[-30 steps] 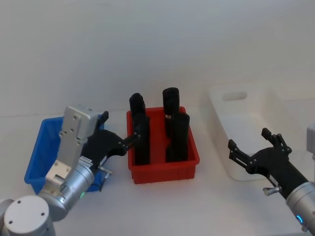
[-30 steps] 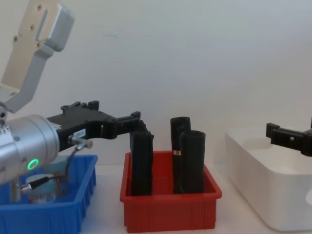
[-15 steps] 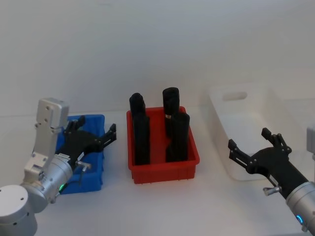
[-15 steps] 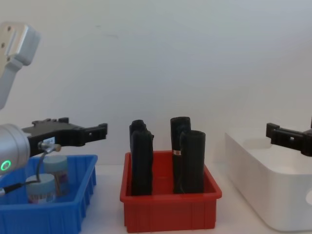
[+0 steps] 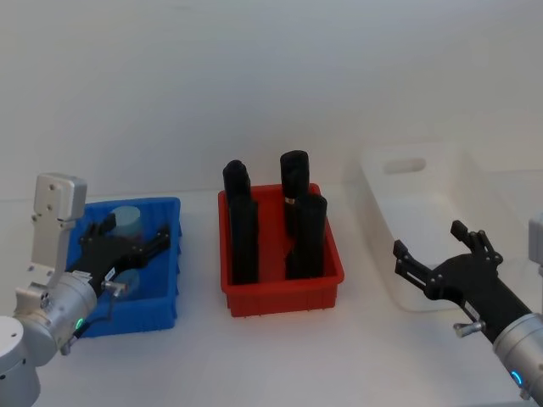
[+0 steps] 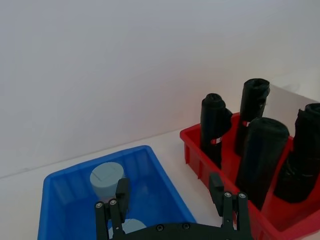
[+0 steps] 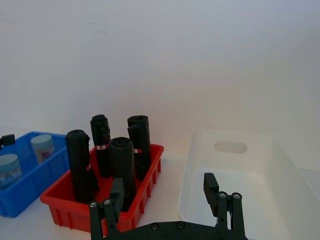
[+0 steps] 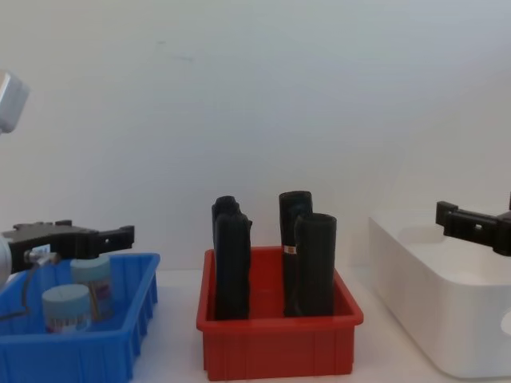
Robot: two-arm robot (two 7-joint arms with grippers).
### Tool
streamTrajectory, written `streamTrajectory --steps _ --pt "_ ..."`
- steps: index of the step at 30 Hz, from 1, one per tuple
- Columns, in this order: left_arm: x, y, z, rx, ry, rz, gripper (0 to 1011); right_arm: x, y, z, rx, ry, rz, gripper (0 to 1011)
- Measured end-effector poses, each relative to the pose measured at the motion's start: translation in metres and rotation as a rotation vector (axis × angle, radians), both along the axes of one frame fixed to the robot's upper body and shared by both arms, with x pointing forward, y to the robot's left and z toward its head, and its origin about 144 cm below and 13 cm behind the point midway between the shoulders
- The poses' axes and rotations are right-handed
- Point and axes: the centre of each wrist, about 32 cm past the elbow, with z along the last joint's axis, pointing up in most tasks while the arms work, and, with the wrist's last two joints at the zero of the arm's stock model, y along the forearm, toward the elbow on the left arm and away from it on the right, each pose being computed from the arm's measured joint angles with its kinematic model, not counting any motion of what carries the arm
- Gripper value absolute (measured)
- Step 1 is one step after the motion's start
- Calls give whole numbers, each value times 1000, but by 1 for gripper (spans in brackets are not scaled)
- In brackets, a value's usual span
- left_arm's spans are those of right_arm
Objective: Pick the cotton swabs from the blue box and place them into the white box.
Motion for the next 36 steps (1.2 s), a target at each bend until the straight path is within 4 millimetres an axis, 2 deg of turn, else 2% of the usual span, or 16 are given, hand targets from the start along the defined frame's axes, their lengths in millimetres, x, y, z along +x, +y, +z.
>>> streamTrajectory --steps 13,36 --pt "4 16 -7 12 65 31 1003 0 0 0 0 0 0 1002" --pt "11 31 -22 14 144 32 1003 0 0 0 0 0 0 1002"
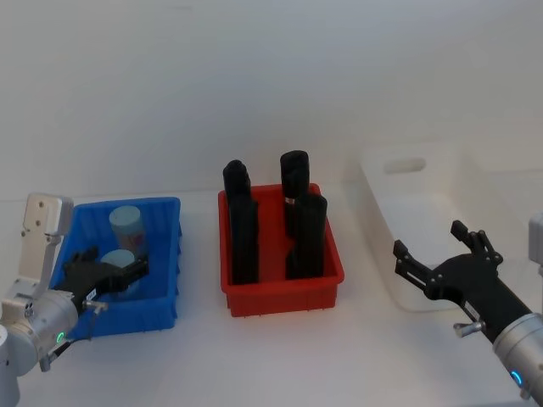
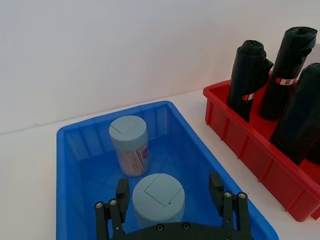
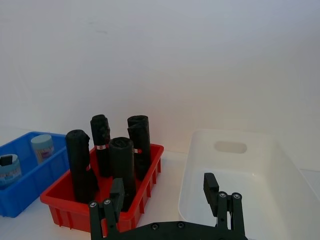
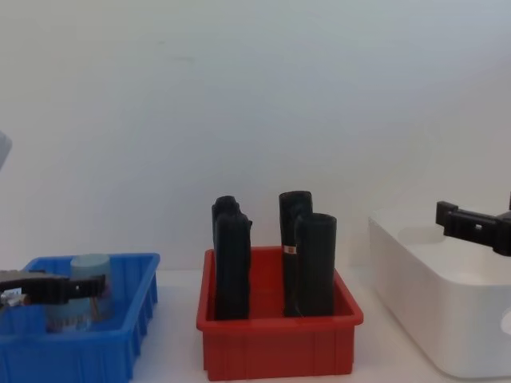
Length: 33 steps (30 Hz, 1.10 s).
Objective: Pick the cotton swabs from the blue box and place them into the white box.
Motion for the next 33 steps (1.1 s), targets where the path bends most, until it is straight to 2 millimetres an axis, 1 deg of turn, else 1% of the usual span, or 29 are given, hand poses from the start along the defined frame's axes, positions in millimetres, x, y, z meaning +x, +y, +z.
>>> streamTrajectory --steps 17,19,20,21,22,23,24,26,29,31,33 --pt "8 8 -11 -37 31 0 1003 0 0 0 0 0 0 1002" --pt "9 8 -12 -38 34 0 963 0 0 0 0 0 0 1002" --pt "10 9 -13 -39 37 0 963 0 0 0 0 0 0 1002" --pt "10 9 -13 -38 38 1 941 0 0 0 0 0 0 1002" --pt "11 9 -14 -37 39 1 895 0 0 0 0 0 0 1002" --pt "11 9 -14 -37 39 1 895 0 0 0 0 0 0 1002" --pt "11 9 -14 -35 40 1 863 0 0 0 0 0 0 1002" --pt "12 9 -14 -33 40 2 831 0 0 0 0 0 0 1002" --pt "12 10 -15 -25 37 2 699 0 0 0 0 0 0 1002" --pt "12 10 -14 -21 36 1 671 0 0 0 0 0 0 1002" --pt "12 10 -14 -14 33 0 669 0 0 0 0 0 0 1002"
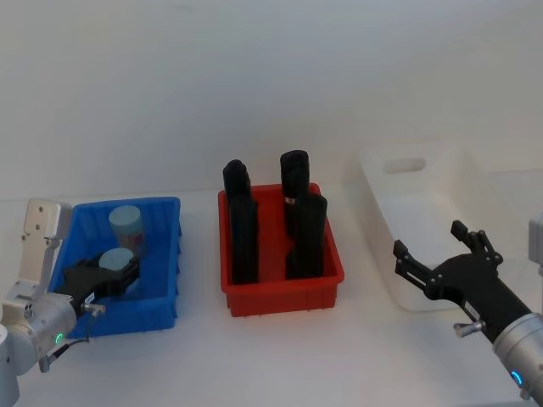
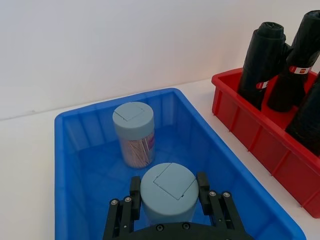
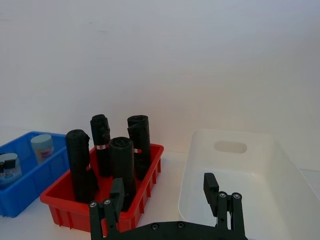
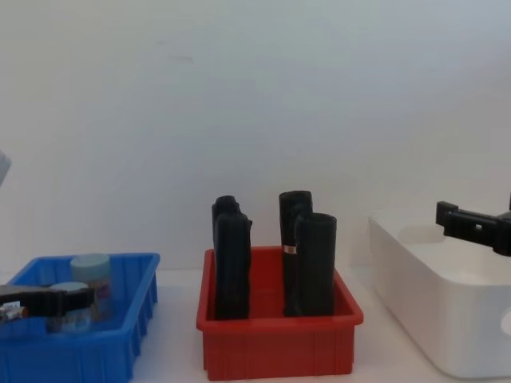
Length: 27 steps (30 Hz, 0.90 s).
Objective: Pick the cotton swabs from the blue box and place them into the white box.
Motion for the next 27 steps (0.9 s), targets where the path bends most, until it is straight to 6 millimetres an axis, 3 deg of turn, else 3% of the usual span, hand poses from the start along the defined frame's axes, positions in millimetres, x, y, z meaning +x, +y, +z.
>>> streamTrajectory --steps 10,27 --pt "-3 -3 14 30 -50 -21 669 0 0 0 0 0 0 1002" --pt "-11 -17 78 38 -138 -171 669 0 0 0 0 0 0 1002"
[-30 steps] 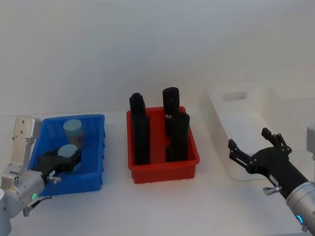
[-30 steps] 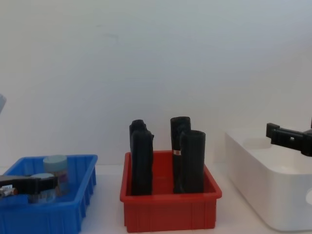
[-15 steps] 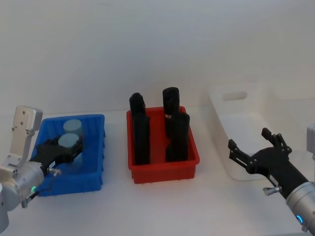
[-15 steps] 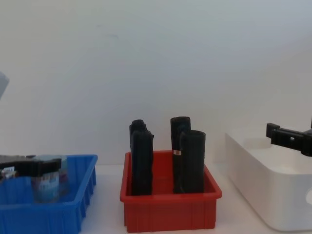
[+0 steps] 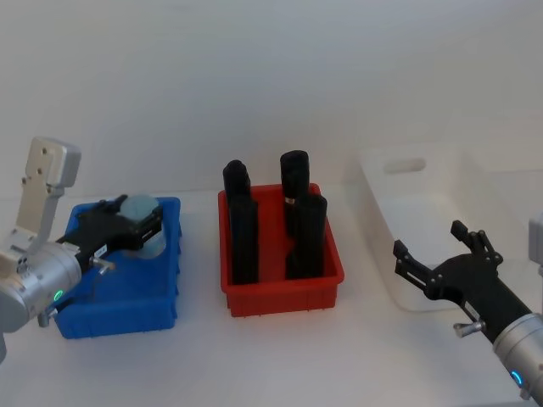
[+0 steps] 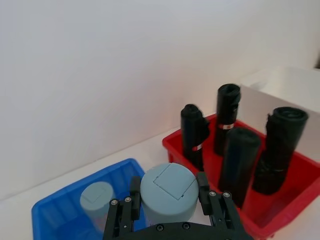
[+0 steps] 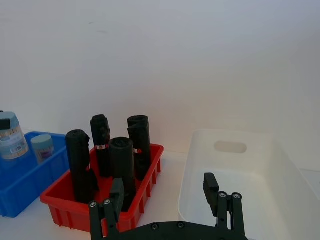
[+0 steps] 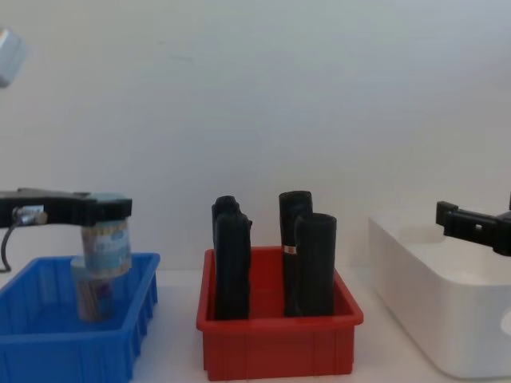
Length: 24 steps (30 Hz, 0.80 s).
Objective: Pick the cotton swabs from the blue box and place them into the white box.
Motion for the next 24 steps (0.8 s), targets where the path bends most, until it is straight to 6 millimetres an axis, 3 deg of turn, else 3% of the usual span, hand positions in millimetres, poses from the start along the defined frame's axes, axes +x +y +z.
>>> streamTrajectory --steps 11,24 --pt "-4 -7 39 -12 4 -159 669 0 0 0 0 0 0 1001" --pt "-2 -16 69 -29 28 -351 669 0 0 0 0 0 0 1002"
